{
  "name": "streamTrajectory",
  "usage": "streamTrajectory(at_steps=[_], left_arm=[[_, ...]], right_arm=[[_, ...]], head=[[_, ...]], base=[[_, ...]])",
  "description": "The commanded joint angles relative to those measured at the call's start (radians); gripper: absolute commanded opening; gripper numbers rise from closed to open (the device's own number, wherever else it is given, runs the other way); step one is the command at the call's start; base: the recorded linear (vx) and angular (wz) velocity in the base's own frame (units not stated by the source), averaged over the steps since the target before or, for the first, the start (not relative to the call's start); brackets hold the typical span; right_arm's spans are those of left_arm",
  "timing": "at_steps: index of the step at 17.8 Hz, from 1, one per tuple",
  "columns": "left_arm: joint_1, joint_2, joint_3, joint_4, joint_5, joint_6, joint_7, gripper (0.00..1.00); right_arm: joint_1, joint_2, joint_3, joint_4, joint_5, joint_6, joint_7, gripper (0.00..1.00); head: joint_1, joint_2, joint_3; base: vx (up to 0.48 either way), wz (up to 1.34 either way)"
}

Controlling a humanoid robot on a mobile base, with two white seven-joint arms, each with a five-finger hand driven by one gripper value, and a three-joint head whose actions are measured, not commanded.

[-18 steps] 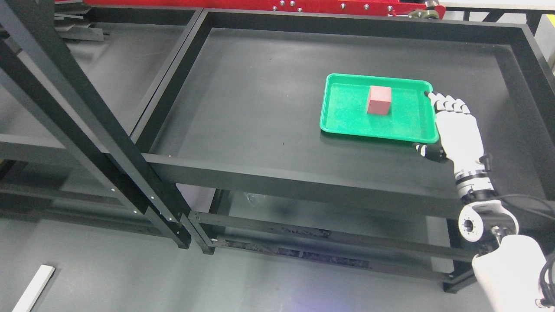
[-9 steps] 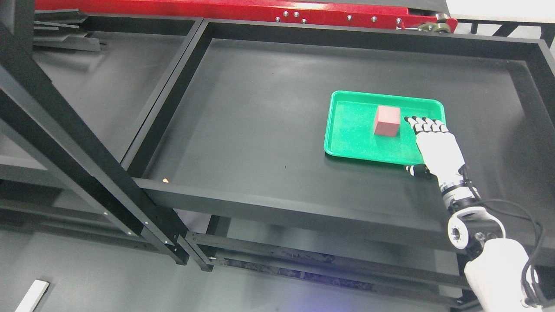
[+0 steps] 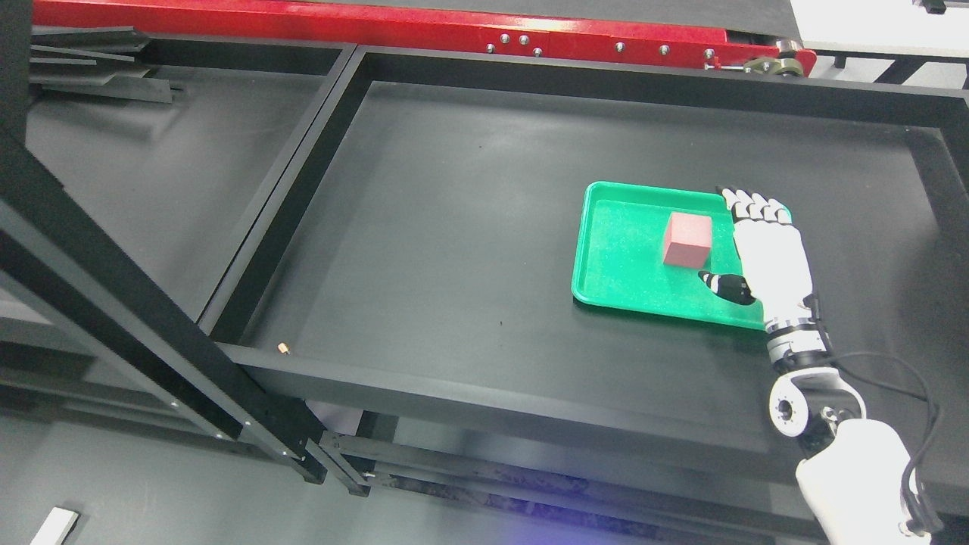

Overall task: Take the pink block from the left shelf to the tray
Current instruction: 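Close the right hand around the pink cube on the green tray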

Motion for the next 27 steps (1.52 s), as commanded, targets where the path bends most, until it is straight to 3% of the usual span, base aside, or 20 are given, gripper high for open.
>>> streamTrajectory(at_steps=[1,10,27], left_arm=[[0.000,0.017,0.000,-0.017,0.000,0.002,0.000,1.00],[0.000,0.017,0.000,-0.017,0.000,0.003,0.000,1.00],[0.000,0.017,0.000,-0.017,0.000,0.001,0.000,1.00]], right_arm=[[-0.398,0.020,0.016,0.039,-0.038,-0.012,0.001,0.99],[-0.470,0.033,0.076,0.129,-0.035,-0.013,0.077,0.99],[-0.546,0.034,0.113,0.203,-0.033,-0.013,0.077,0.99]], head=[[0.0000,0.000,0.000],[0.0000,0.000,0.000],[0.0000,0.000,0.000]], base=[[0.120,0.00],[0.107,-0.01],[0.058,-0.04]])
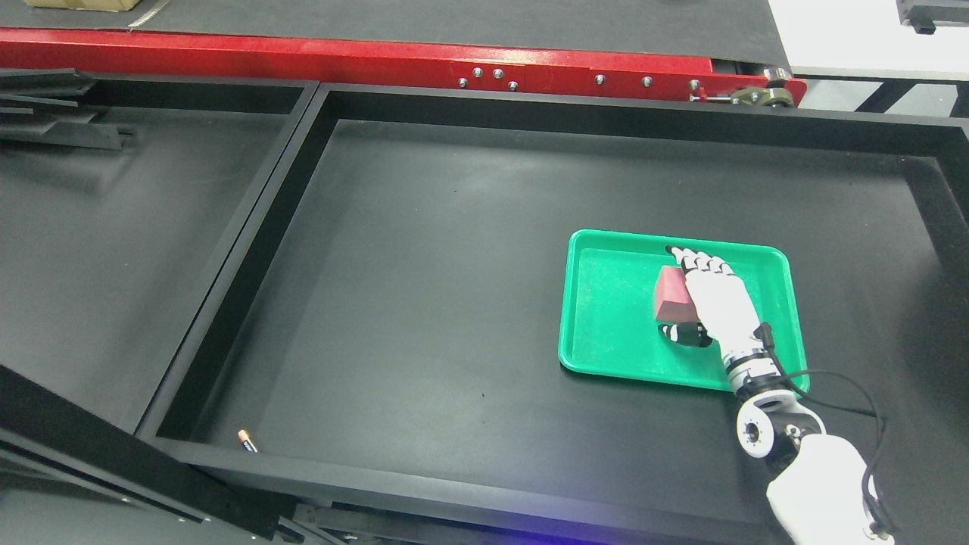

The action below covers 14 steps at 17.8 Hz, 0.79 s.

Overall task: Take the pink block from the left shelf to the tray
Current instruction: 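Close the right hand around the pink cube on the green tray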

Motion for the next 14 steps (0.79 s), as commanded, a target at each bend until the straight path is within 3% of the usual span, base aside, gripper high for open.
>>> streamTrajectory(at_steps=[1,6,14], left_arm=[[0.000,0.017,0.000,-0.017,0.000,-0.004,0.000,1.00],[0.000,0.017,0.000,-0.017,0.000,-0.004,0.000,1.00],[0.000,0.017,0.000,-0.017,0.000,-0.004,0.000,1.00]], right_arm=[[-0.548,0.003,0.027,0.054,0.000,-0.001,-0.001,0.99],[-0.568,0.003,0.033,0.063,0.000,-0.007,-0.002,0.98],[-0.570,0.000,0.033,0.064,0.062,-0.002,-0.005,0.82]], head=[[0.0000,0.000,0.000],[0.0000,0.000,0.000],[0.0000,0.000,0.000]], base=[[0.027,-0.03],[0.003,0.00],[0.000,0.00]])
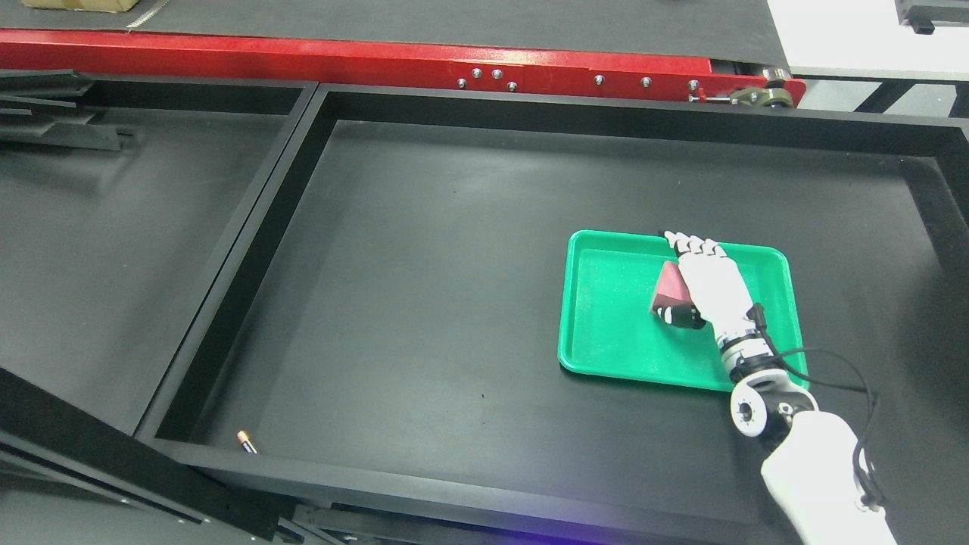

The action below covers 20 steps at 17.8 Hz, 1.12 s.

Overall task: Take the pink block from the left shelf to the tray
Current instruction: 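Close the right hand around the pink cube on the green tray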

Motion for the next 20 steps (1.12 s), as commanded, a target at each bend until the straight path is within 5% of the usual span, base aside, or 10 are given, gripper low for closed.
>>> streamTrajectory(at_steps=[1,14,20], left_arm=[[0.000,0.017,0.000,-0.017,0.000,0.002,0.000,1.00],[0.000,0.017,0.000,-0.017,0.000,0.002,0.000,1.00],[0.000,0.017,0.000,-0.017,0.000,0.000,0.000,1.00]], right_arm=[[-0.482,0.000,0.008,0.017,0.043,0.005,-0.002,0.82],[-0.459,0.006,0.001,0.023,0.034,0.002,0.109,0.84],[-0.444,0.004,0.000,0.024,0.035,0.005,0.112,0.73]], head=[[0.0000,0.000,0.000],[0.0000,0.000,0.000],[0.0000,0.000,0.000]], base=[[0.000,0.00],[0.000,0.00],[0.000,0.00]])
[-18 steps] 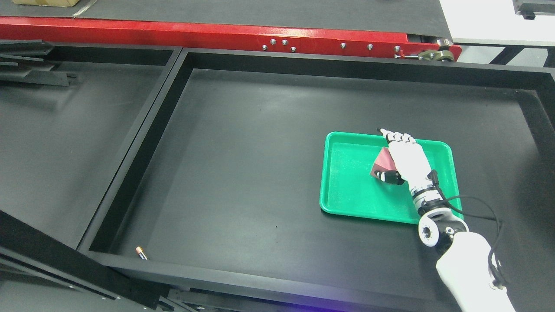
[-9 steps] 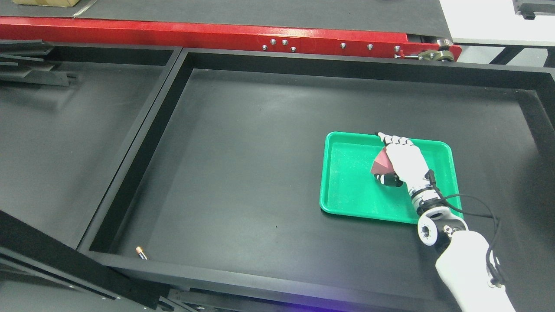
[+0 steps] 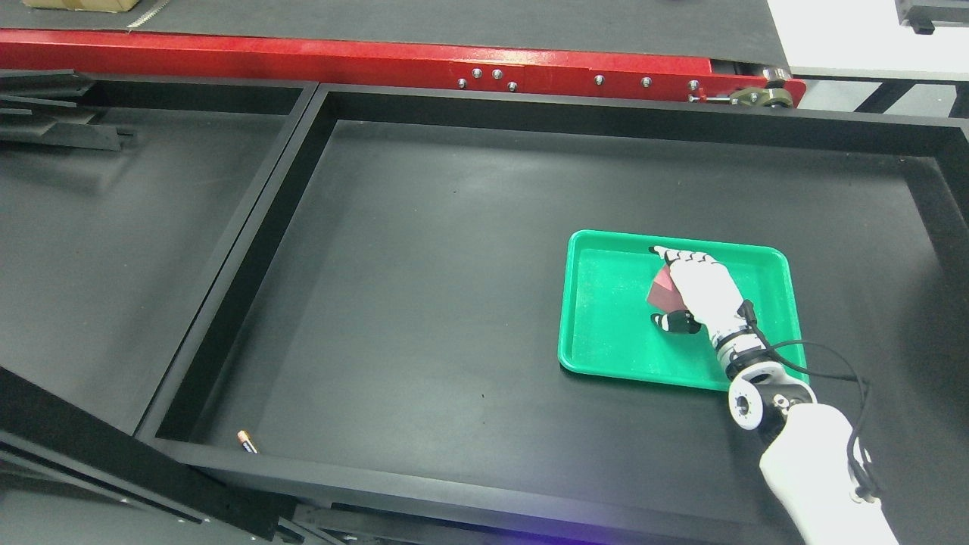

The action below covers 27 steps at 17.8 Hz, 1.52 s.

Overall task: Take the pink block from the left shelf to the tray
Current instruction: 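Close the right hand around the pink cube on the green tray, then lift the pink cube off the green tray with the right hand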

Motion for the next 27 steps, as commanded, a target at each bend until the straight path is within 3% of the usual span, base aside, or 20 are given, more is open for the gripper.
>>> streamTrajectory(at_steps=[1,4,10,12,13,21,27], left_arm=[[0.000,0.017,0.000,-0.017,0.000,0.003,0.000,1.00],[0.000,0.017,0.000,-0.017,0.000,0.001,0.000,1.00],[0.000,0.017,0.000,-0.017,0.000,0.001,0.000,1.00],[0.000,0.017,0.000,-0.017,0.000,0.001,0.000,1.00],[0.000,0.017,0.000,-0.017,0.000,0.003,0.000,1.00],[0.000,0.017,0.000,-0.017,0.000,0.003,0.000,1.00],[0.000,0.017,0.000,-0.017,0.000,0.001,0.000,1.00]], right_arm=[[-0.429,0.000,-0.004,0.005,0.001,0.003,0.003,0.73],[-0.422,-0.001,-0.004,0.004,0.002,0.006,0.003,0.67],[-0.412,-0.001,-0.004,0.004,0.004,0.006,0.004,0.26],[-0.407,-0.001,-0.004,0.004,0.004,0.003,0.004,0.07],[-0.401,-0.001,-0.004,0.004,0.004,0.003,0.004,0.04],[-0.369,-0.016,-0.024,-0.018,-0.001,0.001,-0.005,0.02],[-0.275,-0.050,-0.043,-0.125,-0.048,-0.002,-0.009,0.02]], head=[[0.0000,0.000,0.000],[0.0000,0.000,0.000],[0.0000,0.000,0.000],[0.0000,0.000,0.000],[0.0000,0.000,0.000],[0.0000,0.000,0.000],[0.0000,0.000,0.000]], base=[[0.000,0.00],[0.000,0.00],[0.000,0.00],[0.000,0.00],[0.000,0.00],[0.000,0.00],[0.000,0.00]])
